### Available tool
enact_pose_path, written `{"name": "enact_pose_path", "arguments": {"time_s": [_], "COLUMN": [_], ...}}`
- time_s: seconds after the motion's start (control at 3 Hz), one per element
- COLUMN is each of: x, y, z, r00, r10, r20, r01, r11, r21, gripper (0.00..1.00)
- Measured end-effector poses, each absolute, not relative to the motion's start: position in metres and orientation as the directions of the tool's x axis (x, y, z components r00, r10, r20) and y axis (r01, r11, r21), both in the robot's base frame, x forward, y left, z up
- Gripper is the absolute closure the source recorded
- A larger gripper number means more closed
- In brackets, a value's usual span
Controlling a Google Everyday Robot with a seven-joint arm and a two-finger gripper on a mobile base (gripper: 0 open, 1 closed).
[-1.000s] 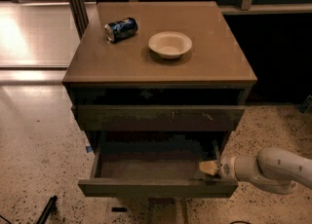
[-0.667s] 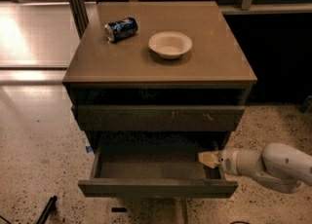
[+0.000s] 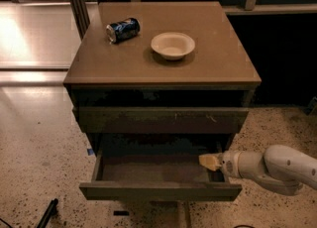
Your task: Open middle drawer
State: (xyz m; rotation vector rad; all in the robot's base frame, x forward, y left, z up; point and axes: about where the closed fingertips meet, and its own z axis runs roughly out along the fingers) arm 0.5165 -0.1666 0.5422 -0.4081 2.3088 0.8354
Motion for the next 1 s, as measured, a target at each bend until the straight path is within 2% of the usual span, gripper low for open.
{"name": "enact_pose_path", "arguments": {"time_s": [0.67,1.0], "x": [0.5165,0.5165], "y": [-0.1665,-0.1665], "z": [0.5422,0.5422], "r00": [-0.746,-0.746], "r10": [-0.069,-0.069], "r20": [-0.662,-0.662], "r01": [-0.477,-0.477], "r11": [0.75,0.75], "r21": [0.459,0.459], "gripper": [0.11,0.0]}}
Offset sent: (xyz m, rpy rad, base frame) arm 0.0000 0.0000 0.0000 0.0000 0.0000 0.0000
